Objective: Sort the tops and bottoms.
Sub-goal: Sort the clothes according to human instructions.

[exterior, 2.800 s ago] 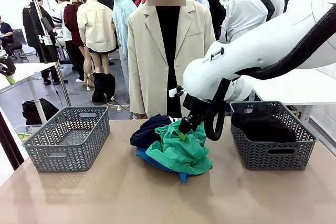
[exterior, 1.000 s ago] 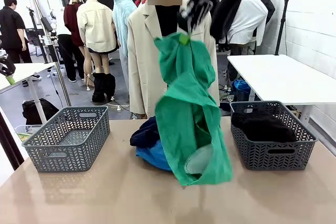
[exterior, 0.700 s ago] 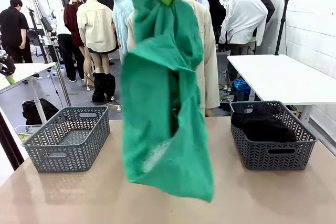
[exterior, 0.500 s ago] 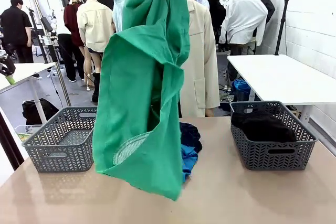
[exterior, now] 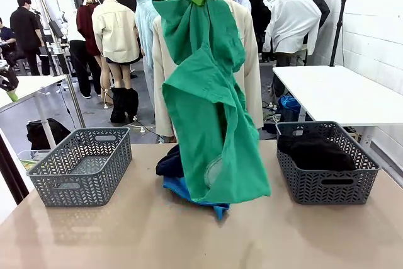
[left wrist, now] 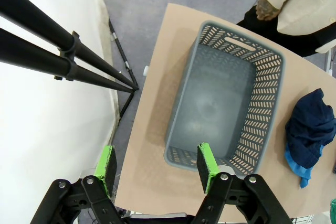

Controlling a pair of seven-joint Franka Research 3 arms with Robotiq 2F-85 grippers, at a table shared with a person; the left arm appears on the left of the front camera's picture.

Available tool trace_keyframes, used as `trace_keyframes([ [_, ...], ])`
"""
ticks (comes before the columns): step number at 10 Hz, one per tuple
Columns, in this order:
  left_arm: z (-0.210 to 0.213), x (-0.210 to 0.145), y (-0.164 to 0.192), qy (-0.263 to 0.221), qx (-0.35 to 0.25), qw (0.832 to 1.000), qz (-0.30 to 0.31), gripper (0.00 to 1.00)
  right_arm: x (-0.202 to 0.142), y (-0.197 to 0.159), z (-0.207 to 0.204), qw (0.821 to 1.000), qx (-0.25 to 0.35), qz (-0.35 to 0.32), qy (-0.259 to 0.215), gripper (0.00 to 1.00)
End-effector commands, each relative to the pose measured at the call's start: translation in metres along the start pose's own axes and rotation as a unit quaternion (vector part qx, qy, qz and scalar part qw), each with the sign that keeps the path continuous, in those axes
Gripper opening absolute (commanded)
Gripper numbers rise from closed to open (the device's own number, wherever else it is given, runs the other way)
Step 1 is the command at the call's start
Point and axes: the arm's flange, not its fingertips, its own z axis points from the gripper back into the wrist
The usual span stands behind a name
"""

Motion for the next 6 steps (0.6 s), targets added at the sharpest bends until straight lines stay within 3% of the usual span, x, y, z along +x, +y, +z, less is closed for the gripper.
trace_keyframes([
  [1,0.0015,0.0012,0.0010,0.004,-0.004,1.000,0.003,0.79,-0.0053,-0.0007,0.0008,1.000,0.003,0.008,-0.001,0.00],
  [6,0.0015,0.0012,0.0010,0.004,-0.004,1.000,0.003,0.79,-0.0053,-0.0007,0.0008,1.000,0.003,0.008,-0.001,0.00],
])
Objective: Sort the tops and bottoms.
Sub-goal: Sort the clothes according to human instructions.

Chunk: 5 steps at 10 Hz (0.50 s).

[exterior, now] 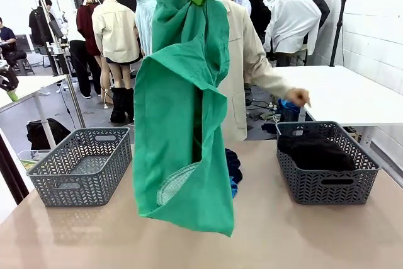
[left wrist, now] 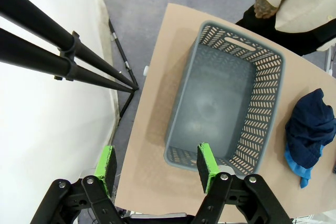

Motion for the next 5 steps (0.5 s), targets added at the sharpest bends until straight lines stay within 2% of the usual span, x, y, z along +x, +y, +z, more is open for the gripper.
trace_keyframes([
  [1,0.0015,0.0012,0.0010,0.004,-0.004,1.000,0.003,0.79,-0.0053,-0.0014,0.0003,1.000,0.003,0.008,-0.001,0.00],
  [5,0.0015,0.0012,0.0010,0.004,-0.004,1.000,0.003,0.79,-0.0053,-0.0014,0.0003,1.000,0.003,0.008,-0.001,0.00],
])
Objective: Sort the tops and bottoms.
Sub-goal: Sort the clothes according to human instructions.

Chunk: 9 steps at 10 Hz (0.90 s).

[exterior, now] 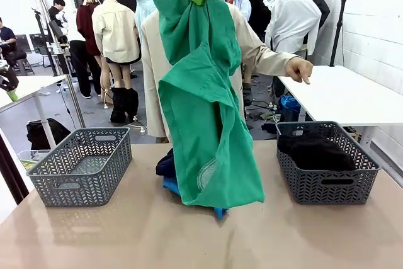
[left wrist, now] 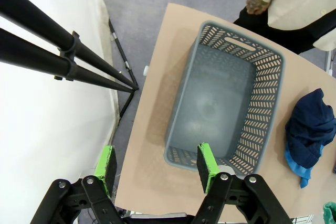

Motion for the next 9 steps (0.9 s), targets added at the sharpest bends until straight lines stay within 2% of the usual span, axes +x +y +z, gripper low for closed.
trace_keyframes([
  [1,0.0015,0.0012,0.0010,0.004,-0.004,1.000,0.003,0.79,-0.0053,-0.0012,0.0003,1.000,0.003,0.008,-0.001,0.00],
  [9,0.0015,0.0012,0.0010,0.004,-0.004,1.000,0.003,0.79,-0.0053,-0.0012,0.0003,1.000,0.003,0.008,-0.001,0.00],
])
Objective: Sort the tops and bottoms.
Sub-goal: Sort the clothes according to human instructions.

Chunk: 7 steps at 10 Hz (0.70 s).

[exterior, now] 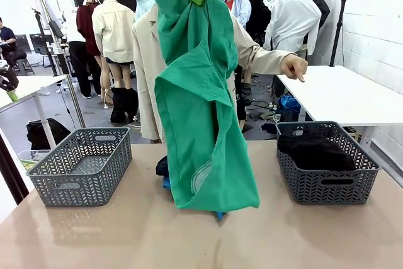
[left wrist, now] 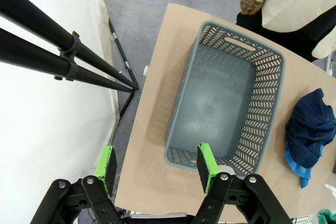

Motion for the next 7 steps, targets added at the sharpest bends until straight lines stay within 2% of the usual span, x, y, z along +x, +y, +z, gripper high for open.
trace_keyframes([
  [1,0.001,0.001,0.001,0.004,-0.004,1.000,0.003,0.79,-0.005,-0.001,0.000,1.000,0.003,0.008,-0.001,0.00],
  [6,0.001,0.001,0.001,0.004,-0.004,1.000,0.003,0.79,0.000,0.000,0.000,1.000,0.000,0.000,0.000,0.00],
  [7,0.001,0.001,0.001,0.004,-0.004,1.000,0.003,0.79,-0.001,-0.016,0.006,1.000,-0.015,-0.025,-0.010,0.00],
])
